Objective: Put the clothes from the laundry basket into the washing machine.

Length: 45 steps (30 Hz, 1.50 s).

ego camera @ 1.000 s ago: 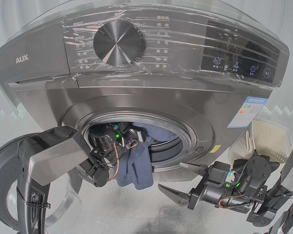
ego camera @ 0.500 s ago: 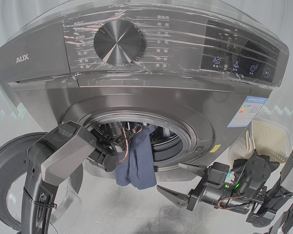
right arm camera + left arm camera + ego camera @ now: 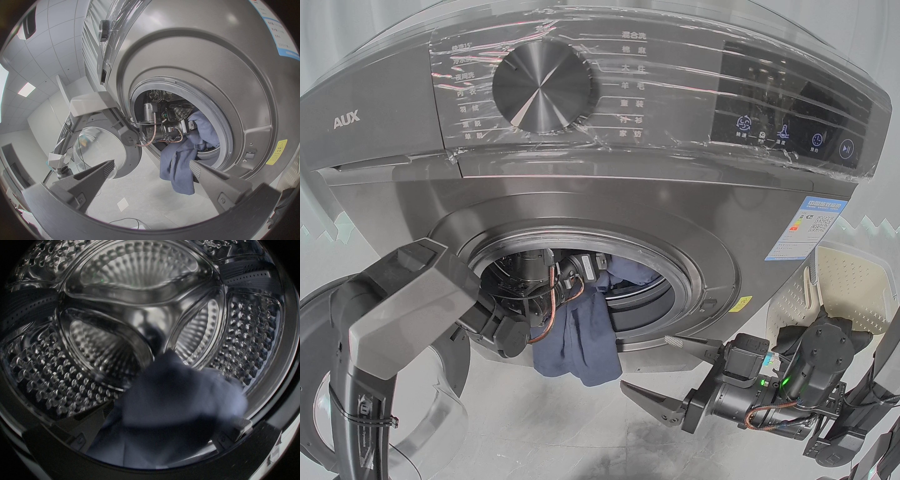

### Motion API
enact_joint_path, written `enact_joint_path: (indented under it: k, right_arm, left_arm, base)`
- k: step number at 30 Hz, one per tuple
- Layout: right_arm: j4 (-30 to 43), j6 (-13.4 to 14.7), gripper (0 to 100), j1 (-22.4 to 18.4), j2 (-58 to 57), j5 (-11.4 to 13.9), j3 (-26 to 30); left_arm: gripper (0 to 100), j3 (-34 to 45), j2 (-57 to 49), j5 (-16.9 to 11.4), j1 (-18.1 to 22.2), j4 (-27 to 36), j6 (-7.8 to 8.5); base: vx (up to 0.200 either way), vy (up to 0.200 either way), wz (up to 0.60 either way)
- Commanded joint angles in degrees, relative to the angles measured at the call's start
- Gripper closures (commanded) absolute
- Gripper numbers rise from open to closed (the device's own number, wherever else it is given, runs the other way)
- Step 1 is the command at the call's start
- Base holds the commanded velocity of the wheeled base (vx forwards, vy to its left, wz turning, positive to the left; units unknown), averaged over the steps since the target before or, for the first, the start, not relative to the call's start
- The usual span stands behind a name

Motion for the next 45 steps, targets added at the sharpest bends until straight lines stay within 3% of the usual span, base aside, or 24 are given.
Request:
enact_joint_path:
  k: [1, 4, 6, 7, 8, 10, 25, 26, 27, 35, 36, 37, 38, 40, 42, 45]
  right_arm:
    - [-0.04, -0.01, 0, 0.00, 0.16, 0.04, 0.11]
    - [-0.04, -0.01, 0, 0.00, 0.16, 0.04, 0.11]
    - [-0.04, -0.01, 0, 0.00, 0.16, 0.04, 0.11]
    - [-0.04, -0.01, 0, 0.00, 0.16, 0.04, 0.11]
    - [-0.04, -0.01, 0, 0.09, 0.25, 0.04, 0.11]
    - [-0.04, -0.01, 0, 0.27, 0.16, 0.04, 0.19]
    - [-0.04, 0.08, 0, 0.36, 0.34, 0.04, -0.07]
    - [-0.04, -0.01, 0, 0.36, 0.34, 0.04, -0.16]
    - [-0.04, 0.08, 0, 0.36, 0.34, 0.04, -0.16]
    - [-0.04, -0.01, 0, 0.36, 0.25, 0.04, -0.24]
    - [-0.04, -0.01, 0, 0.36, 0.25, 0.04, -0.33]
    - [-0.04, -0.01, 0, 0.36, 0.25, 0.04, -0.33]
    - [-0.04, -0.01, 0, 0.36, 0.16, 0.04, -0.42]
    - [-0.04, -0.01, 0, 0.36, 0.16, 0.04, -0.42]
    - [-0.04, -0.01, 0, 0.36, 0.16, 0.04, -0.42]
    - [-0.04, -0.01, 0, 0.36, 0.16, 0.04, -0.42]
  left_arm:
    - [0, 8.39, -9.77, -1.26, -2.21, 6.02, -0.89]
    - [0, 13.13, -11.97, -3.72, -3.62, 10.42, -0.45]
    - [0, 15.68, -12.23, -4.86, -4.06, 13.32, 1.05]
    - [0, 15.68, -12.23, -4.86, -4.06, 13.32, 1.05]
    - [0, 17.97, -11.71, -5.13, -4.06, 14.72, 3.77]
    - [0, 19.55, -10.74, -5.13, -3.88, 14.55, 6.23]
    - [0, 14.98, -4.41, -4.16, -1.95, 14.29, 8.96]
    - [100, 14.89, -4.15, -3.98, -1.86, 14.02, 9.04]
    - [100, 14.89, -4.06, -3.98, -1.86, 13.93, 9.13]
    - [100, 9.18, -1.86, -3.89, -2.47, 9.19, 7.64]
    - [100, 8.21, -1.60, -3.89, -2.56, 8.31, 6.41]
    - [100, 8.21, -1.60, -3.89, -2.56, 8.31, 6.41]
    - [100, 6.37, -1.25, -3.81, -2.65, 6.90, 3.86]
    - [100, 4.87, -1.25, -3.81, -2.74, 5.50, 1.84]
    - [100, 2.94, -1.07, -3.72, -2.65, 3.56, 0.69]
    - [100, 0.21, -0.02, -2.66, -2.47, -0.04, 0.43]
  base:
    - [0.000, 0.000, 0.00]
    - [0.000, 0.000, 0.00]
    - [0.000, 0.000, 0.00]
    - [0.000, 0.000, 0.00]
    - [0.000, 0.000, 0.00]
    - [0.000, 0.000, 0.00]
    - [0.000, 0.000, 0.00]
    - [0.000, 0.000, 0.00]
    - [0.000, 0.000, 0.00]
    - [0.000, 0.000, 0.00]
    - [0.000, 0.000, 0.00]
    - [0.000, 0.000, 0.00]
    - [0.000, 0.000, 0.00]
    - [0.000, 0.000, 0.00]
    - [0.000, 0.000, 0.00]
    - [0.000, 0.000, 0.00]
